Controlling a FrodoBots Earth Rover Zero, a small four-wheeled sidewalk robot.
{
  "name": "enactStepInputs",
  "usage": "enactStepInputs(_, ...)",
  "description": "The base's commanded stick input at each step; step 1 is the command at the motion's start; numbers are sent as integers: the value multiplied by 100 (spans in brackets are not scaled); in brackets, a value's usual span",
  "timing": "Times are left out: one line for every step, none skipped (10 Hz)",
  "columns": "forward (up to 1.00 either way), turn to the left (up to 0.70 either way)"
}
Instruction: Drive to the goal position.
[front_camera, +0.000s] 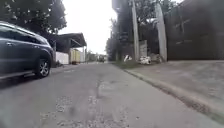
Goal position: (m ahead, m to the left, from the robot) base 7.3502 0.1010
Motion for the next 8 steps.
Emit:
enactStepInputs(100,3)
enactStepInputs(100,3)
enactStepInputs(100,3)
enactStepInputs(100,3)
enactStepInputs(100,3)
enactStepInputs(100,3)
enactStepInputs(100,3)
enactStepInputs(100,3)
